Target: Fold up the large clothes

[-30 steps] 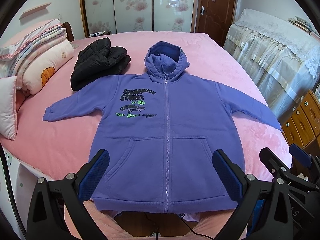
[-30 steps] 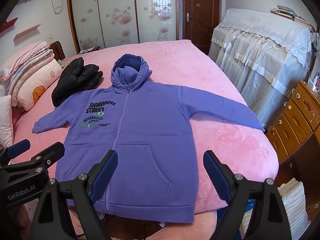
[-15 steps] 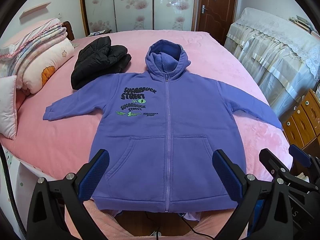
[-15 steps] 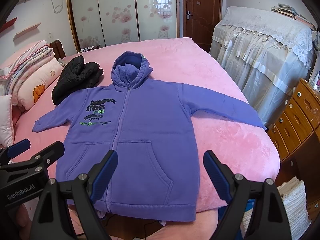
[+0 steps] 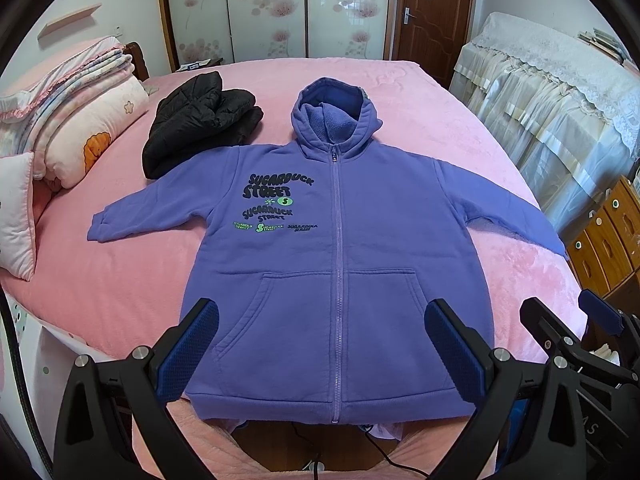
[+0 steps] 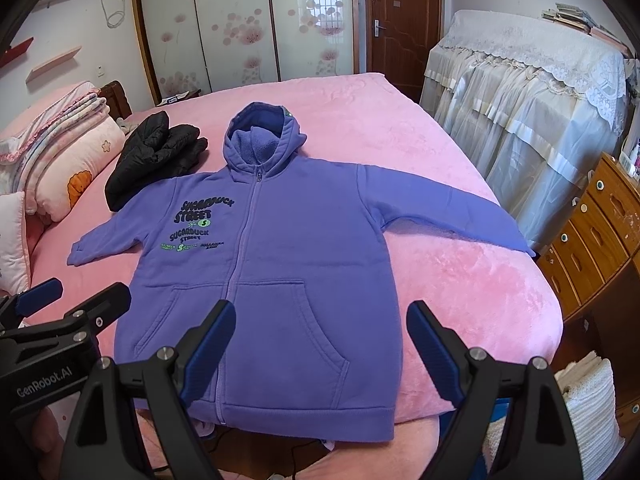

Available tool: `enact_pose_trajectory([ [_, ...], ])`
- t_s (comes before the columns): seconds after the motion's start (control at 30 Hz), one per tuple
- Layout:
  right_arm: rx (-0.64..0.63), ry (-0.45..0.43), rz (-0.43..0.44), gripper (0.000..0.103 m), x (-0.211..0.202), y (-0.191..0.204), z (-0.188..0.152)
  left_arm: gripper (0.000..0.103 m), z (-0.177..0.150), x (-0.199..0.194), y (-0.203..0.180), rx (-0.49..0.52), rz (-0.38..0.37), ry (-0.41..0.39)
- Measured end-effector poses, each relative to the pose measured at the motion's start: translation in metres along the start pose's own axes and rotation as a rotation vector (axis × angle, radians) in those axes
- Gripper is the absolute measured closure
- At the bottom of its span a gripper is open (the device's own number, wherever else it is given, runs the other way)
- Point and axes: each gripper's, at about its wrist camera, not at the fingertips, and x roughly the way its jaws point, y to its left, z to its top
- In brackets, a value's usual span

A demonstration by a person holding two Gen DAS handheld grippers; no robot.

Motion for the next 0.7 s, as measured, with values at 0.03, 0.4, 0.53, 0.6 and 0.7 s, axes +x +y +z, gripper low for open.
enact_pose_trajectory([
  [0.03,-0.001,0.0,-0.001,0.015,-0.0001,0.0002,0.0007,0.001,0.0002,0.0001,-0.0002,0.0,0.0,0.001],
  [0.4,0.003,0.002,0.0,0.015,-0.0004,0.0018,-0.0007,0.001,0.0,0.0017,0.0019,0.005,0.002,0.004],
  [0.53,0.005,0.006,0.002,0.015,0.0,0.0003,-0.0001,0.001,0.0006,0.0017,0.0018,0.006,0.003,0.007],
  [0.6,0.007,0.008,0.004,0.015,0.0002,0.0004,-0.0004,0.001,0.0004,0.0017,0.0029,0.006,0.004,0.009],
  [0.7,0.007,0.014,0.007,0.015,0.0009,0.0002,0.0001,0.001,0.0005,0.0019,0.0029,0.007,0.005,0.011],
])
